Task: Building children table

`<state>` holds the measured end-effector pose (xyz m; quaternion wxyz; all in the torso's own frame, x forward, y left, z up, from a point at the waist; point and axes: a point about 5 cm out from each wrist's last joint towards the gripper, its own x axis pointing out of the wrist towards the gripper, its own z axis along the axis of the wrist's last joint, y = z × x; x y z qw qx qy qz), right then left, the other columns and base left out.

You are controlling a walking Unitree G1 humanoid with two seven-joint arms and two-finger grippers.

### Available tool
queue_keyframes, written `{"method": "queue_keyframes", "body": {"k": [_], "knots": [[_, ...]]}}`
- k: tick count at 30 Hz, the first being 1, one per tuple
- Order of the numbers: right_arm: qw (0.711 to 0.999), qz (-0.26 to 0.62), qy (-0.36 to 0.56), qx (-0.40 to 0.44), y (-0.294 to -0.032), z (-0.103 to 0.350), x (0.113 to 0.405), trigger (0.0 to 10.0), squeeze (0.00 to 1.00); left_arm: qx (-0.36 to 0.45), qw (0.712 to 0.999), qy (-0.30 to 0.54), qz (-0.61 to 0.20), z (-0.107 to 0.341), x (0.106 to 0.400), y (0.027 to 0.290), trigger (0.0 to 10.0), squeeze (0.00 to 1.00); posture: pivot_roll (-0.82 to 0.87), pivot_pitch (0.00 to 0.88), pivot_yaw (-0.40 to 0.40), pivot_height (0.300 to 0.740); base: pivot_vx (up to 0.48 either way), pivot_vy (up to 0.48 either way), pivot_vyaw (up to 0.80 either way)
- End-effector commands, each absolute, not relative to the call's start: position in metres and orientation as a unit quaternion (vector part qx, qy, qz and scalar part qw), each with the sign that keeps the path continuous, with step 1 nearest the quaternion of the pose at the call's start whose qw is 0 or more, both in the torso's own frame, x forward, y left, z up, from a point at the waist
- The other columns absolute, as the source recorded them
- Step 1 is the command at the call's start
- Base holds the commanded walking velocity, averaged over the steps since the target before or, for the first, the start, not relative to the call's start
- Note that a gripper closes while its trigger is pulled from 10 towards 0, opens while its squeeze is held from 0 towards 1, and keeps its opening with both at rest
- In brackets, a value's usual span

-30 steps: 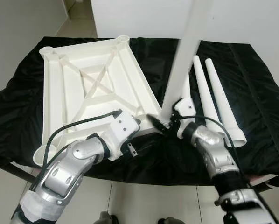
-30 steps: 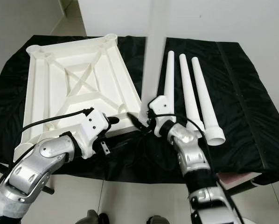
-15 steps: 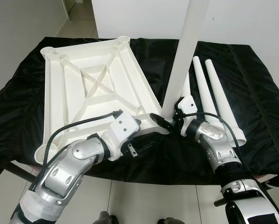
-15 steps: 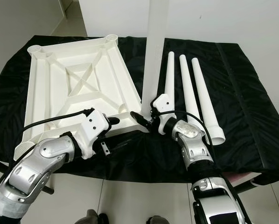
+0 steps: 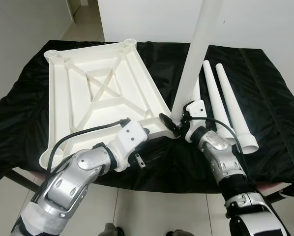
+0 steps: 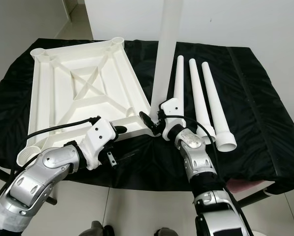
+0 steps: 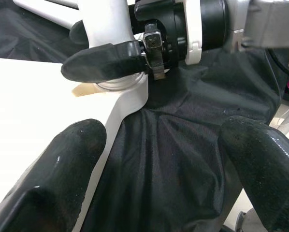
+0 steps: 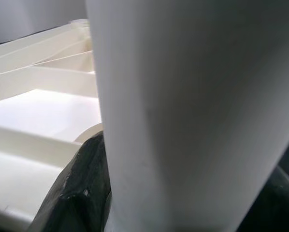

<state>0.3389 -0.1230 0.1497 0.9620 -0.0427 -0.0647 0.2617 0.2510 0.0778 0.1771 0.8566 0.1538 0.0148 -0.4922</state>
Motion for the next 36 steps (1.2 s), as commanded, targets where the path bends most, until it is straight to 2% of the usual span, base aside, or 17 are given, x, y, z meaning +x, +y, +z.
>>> {"method": "queue_keyframes", "body": {"k": [1,8,12,29,30,35,36], "knots": [[0.97,0.239,-0.034,-0.013,-0.122,0.137,0.335,10.0,0.0,0.157,0.847,0.016,-0.508,0.176,0.247,0.076,10.0,0.0,-0.11,0.097,0.03,0.74,0.0,0.0,0.0],[0.985,0.167,-0.03,0.01,-0.107,0.132,0.324,10.0,0.0,0.155,0.846,0.015,-0.509,0.175,0.246,0.075,10.0,0.0,-0.11,0.086,0.022,0.74,0.0,0.0,0.0],[0.995,0.095,-0.017,0.033,-0.096,0.128,0.315,10.0,0.0,0.155,0.846,0.015,-0.51,0.174,0.245,0.074,10.0,0.0,-0.11,0.076,0.016,0.74,0.0,0.0,0.0],[0.998,0.053,-0.01,0.041,-0.087,0.13,0.302,10.0,0.0,0.158,0.844,0.016,-0.513,0.174,0.244,0.075,10.0,0.0,-0.11,0.073,0.02,0.74,0.0,0.0,0.0],[0.996,0.068,-0.023,0.043,-0.09,0.134,0.302,10.0,1.0,0.159,0.843,0.016,-0.513,0.174,0.244,0.075,10.0,0.0,-0.11,0.076,0.021,0.74,0.0,0.0,0.0],[0.994,0.095,-0.046,0.034,-0.101,0.142,0.304,10.0,1.0,0.158,0.843,0.016,-0.514,0.174,0.243,0.076,10.0,0.0,-0.11,0.082,0.017,0.74,0.0,0.0,0.0],[0.993,0.107,-0.049,0.024,-0.106,0.143,0.306,10.0,0.83,0.159,0.843,0.016,-0.514,0.173,0.243,0.076,10.0,0.0,-0.11,0.082,0.017,0.74,0.0,0.0,0.0]]}}
